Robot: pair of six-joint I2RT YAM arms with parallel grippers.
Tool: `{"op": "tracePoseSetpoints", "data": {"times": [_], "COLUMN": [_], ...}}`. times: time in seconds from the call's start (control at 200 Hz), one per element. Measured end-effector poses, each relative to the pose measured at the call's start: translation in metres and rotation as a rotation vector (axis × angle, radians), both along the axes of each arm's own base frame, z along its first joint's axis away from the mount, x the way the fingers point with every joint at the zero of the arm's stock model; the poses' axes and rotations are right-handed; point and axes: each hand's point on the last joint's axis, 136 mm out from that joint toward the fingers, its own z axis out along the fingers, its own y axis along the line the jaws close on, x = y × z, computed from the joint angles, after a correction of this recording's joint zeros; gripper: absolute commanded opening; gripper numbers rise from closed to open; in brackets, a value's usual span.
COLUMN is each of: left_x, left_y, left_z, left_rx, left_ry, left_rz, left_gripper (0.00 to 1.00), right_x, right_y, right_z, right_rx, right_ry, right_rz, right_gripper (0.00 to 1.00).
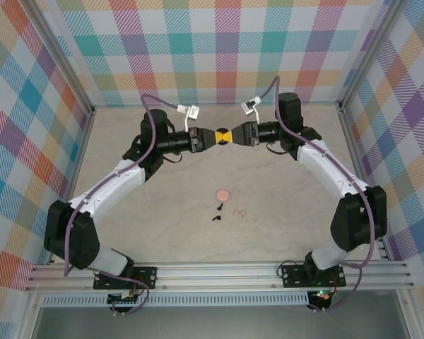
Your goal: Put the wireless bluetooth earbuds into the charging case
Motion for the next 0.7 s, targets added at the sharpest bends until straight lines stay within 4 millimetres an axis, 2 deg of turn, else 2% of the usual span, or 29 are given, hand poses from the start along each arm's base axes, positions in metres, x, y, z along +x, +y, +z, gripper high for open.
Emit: {"op": "tracePoseSetpoints", "data": {"times": [0.215,0.42,0.7], "left_x": [-0.0013,-0.0017,-0.0064], "left_y": [0.0004,0.0002,-0.0004], "left_z": [0.0018,0.0044,0.0089], "left_rx": [-0.003,-0.003,-0.002], "left_ry": [-0.003,-0.009,-0.011], "left_rz": [-0.004,-0.008,-0.032], "left_gripper": [0.29,0.35,0.35], "right_x": [0.0015,0.0012,-0.002], "right_y": [-0.0015,-0.0023,-0.003], "right_z": [0.0006,0.0028,0.0072], "right_rx": [0.001,0.001,0.006], "right_ry": [-0.003,-0.009,-0.005], "right_rz": [-0.004,-0.01,-0.007], "right_gripper": [0.21,0.21,0.22]}}
